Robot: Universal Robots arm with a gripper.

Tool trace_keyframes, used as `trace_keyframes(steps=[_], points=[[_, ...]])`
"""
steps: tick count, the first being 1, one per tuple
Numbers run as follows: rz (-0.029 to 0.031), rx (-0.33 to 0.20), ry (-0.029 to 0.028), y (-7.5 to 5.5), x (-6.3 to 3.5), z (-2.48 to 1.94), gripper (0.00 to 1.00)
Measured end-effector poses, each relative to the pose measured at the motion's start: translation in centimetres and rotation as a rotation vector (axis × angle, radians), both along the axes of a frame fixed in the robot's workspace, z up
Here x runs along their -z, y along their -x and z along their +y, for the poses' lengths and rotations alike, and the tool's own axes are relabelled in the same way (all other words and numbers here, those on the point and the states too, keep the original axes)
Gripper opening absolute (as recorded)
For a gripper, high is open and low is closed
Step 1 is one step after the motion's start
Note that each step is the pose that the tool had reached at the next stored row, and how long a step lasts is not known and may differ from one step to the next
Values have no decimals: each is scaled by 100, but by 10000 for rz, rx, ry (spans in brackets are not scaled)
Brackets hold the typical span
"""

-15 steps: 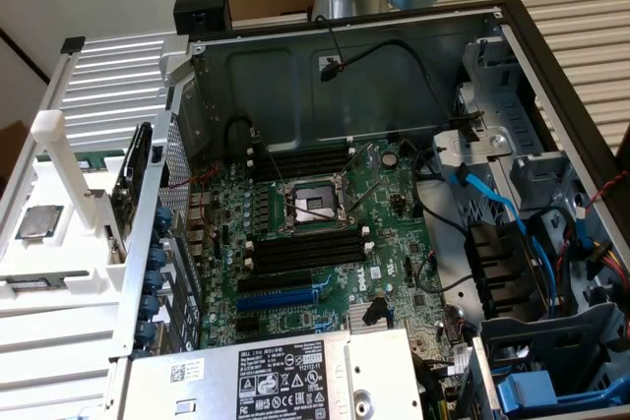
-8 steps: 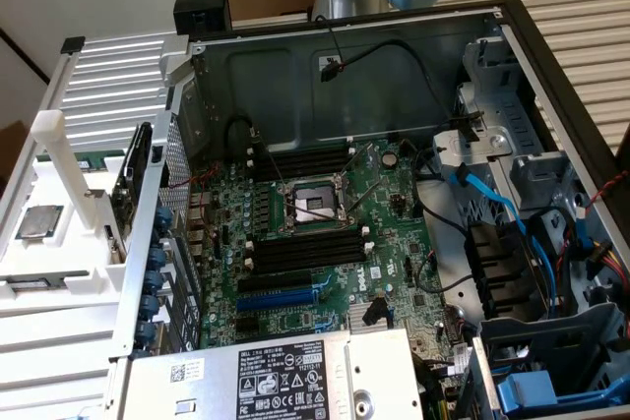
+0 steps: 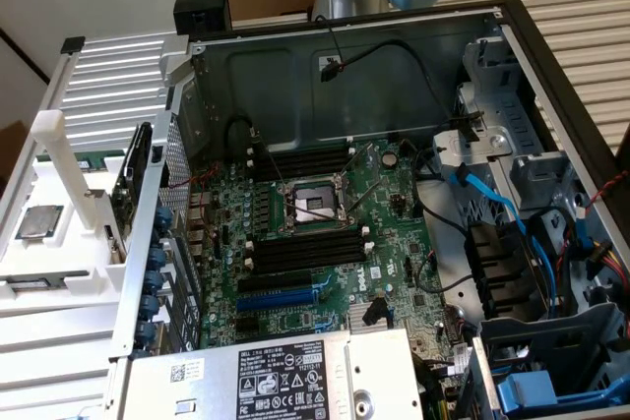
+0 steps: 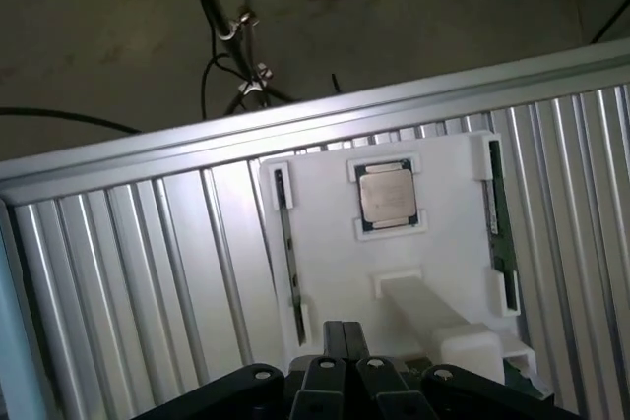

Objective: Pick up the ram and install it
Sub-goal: 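Pick up the ram and move it above insertion slot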

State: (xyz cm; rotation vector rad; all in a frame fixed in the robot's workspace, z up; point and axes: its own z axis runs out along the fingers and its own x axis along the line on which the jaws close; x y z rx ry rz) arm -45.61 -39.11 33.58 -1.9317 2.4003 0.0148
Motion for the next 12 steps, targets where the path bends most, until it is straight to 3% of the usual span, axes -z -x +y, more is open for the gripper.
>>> trace_keyframes(steps=[12], points=[[1, -131, -5, -3, 237, -145, 10]])
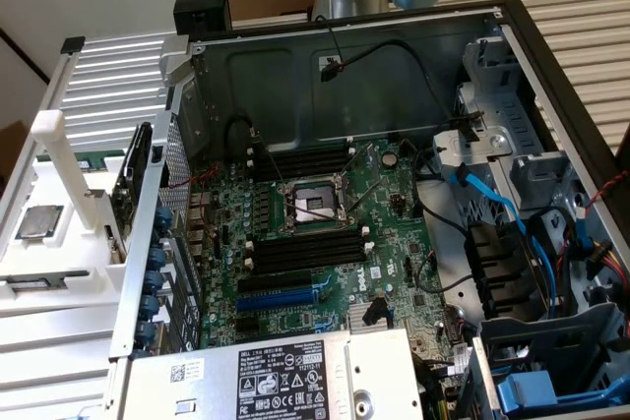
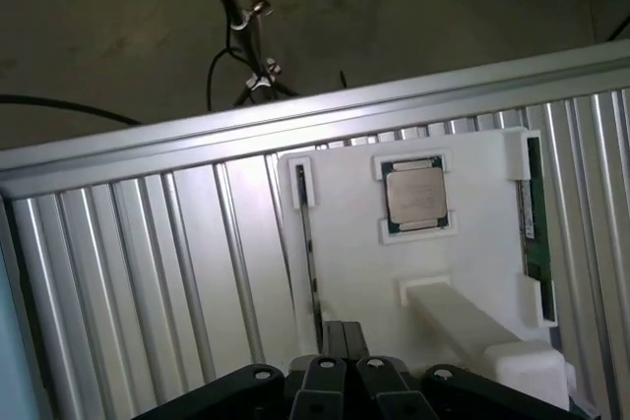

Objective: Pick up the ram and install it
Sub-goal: 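Pick up the ram and move it above insertion slot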

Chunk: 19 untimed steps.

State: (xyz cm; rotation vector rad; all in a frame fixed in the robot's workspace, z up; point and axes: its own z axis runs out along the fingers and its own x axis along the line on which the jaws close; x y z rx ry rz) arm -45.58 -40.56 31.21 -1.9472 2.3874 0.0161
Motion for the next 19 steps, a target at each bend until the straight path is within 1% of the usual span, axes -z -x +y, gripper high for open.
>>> trace_keyframes(steps=[2, 7, 9, 10, 12, 15, 17, 19], points=[[0, -7, 0, -3, 55, -21, 10], [1, -16, 0, -11, 146, -54, 10], [20, -15, 0, -32, 181, -61, 10], [111, -15, -1, -89, 227, -70, 10], [180, -16, 0, -127, 254, -74, 10], [304, -16, 0, -170, 295, -79, 10], [331, -15, 1, -176, 332, -80, 10], [336, -15, -1, -176, 369, -80, 10]])
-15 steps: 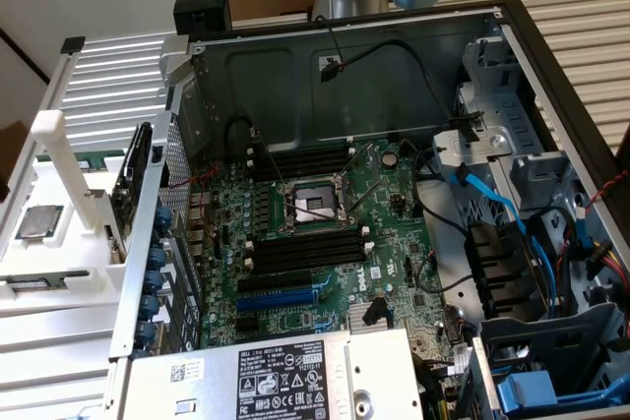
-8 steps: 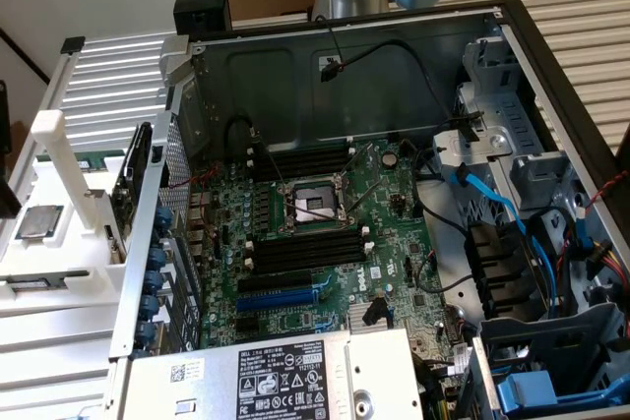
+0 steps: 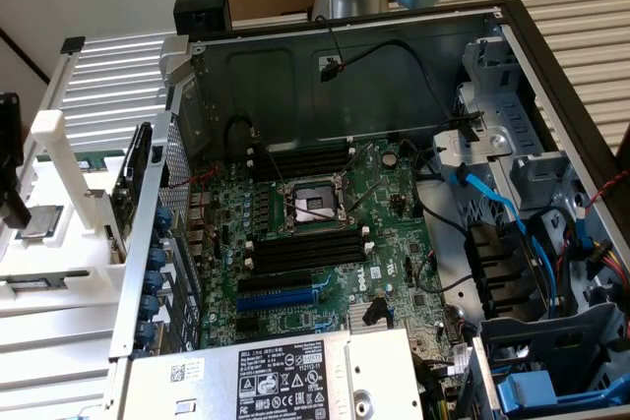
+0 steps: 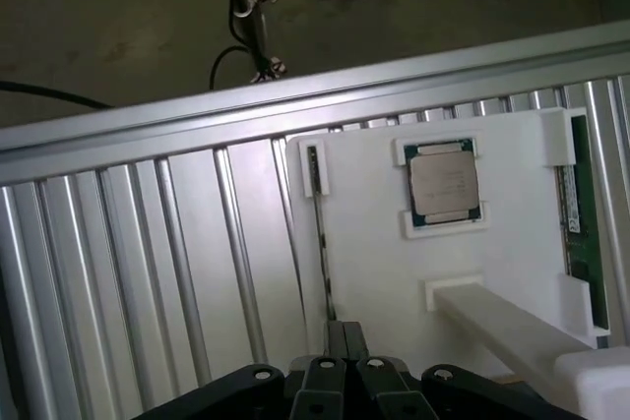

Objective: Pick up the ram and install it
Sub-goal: 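Pick up the ram and move it above insertion slot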

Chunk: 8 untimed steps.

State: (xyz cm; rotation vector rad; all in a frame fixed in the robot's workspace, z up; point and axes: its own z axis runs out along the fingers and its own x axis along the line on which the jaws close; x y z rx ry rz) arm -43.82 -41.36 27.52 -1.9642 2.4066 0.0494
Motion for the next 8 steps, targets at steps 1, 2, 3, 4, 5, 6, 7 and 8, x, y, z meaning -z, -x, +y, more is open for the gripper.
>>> trace_keyframes(steps=[1, 2, 3, 4, 5, 6, 7, 8], points=[[3, -1, 0, 0, 17, -1, 10], [6, -1, 1, 0, 36, -1, 10], [7, -1, 1, 0, 54, -1, 10], [8, 0, 1, 0, 71, -1, 10], [10, -1, 1, 0, 90, -1, 11], [11, -1, 1, 0, 109, -1, 16], [12, -1, 0, 0, 126, -1, 16], [12, -1, 1, 0, 145, -1, 24]])
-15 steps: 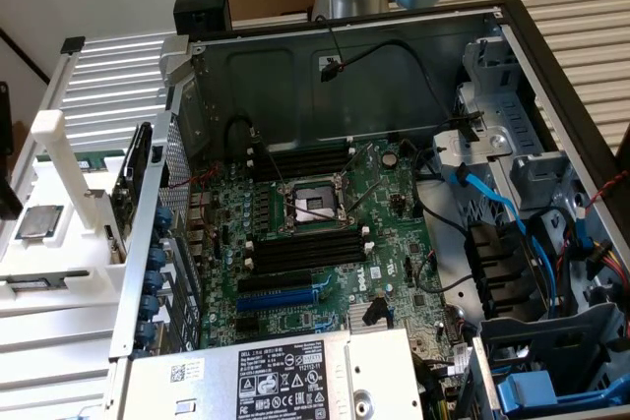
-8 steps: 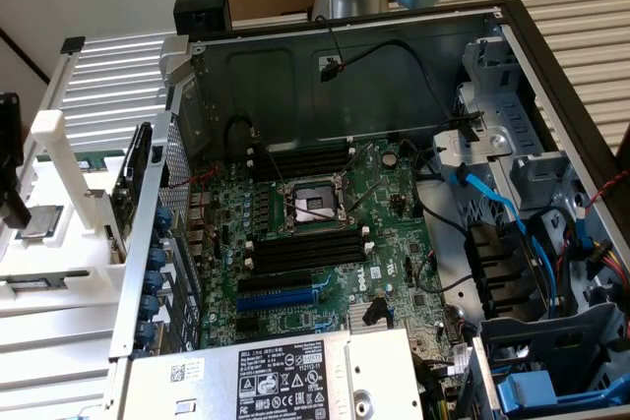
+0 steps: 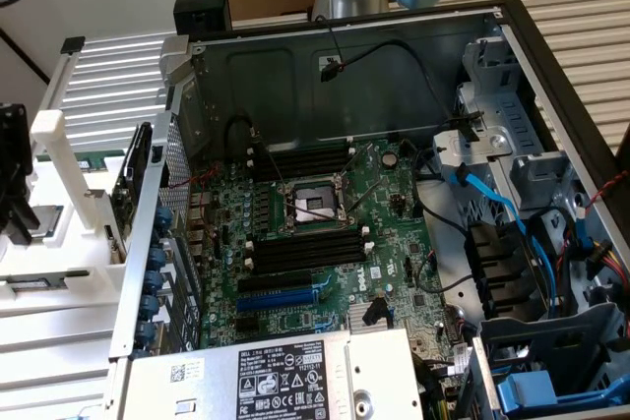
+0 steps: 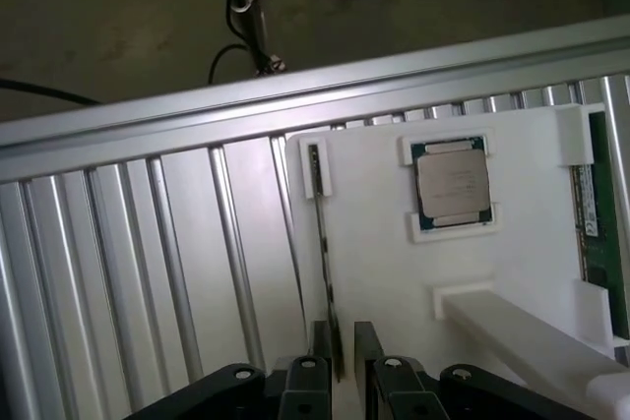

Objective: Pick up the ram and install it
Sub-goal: 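Pick up the ram and move it above insertion slot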

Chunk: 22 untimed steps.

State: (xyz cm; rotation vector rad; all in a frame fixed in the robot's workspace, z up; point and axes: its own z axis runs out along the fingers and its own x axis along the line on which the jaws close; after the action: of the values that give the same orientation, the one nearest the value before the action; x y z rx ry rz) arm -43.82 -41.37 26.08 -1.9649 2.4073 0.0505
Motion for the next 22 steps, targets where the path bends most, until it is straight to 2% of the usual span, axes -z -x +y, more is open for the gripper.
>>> trace_keyframes(steps=[5, 7, 10, 11, 17, 18, 22], points=[[-2, -66, -2, 0, 110, -9, 24], [4, -188, -20, 4, 145, -18, 24], [9, -526, -64, 8, 200, -24, 24], [9, -845, -83, 10, 237, -24, 24], [12, -1351, -85, 11, 346, -25, 24], [15, -1494, -84, 27, 429, -23, 24], [14, -1643, -86, 49, 496, -17, 24]])
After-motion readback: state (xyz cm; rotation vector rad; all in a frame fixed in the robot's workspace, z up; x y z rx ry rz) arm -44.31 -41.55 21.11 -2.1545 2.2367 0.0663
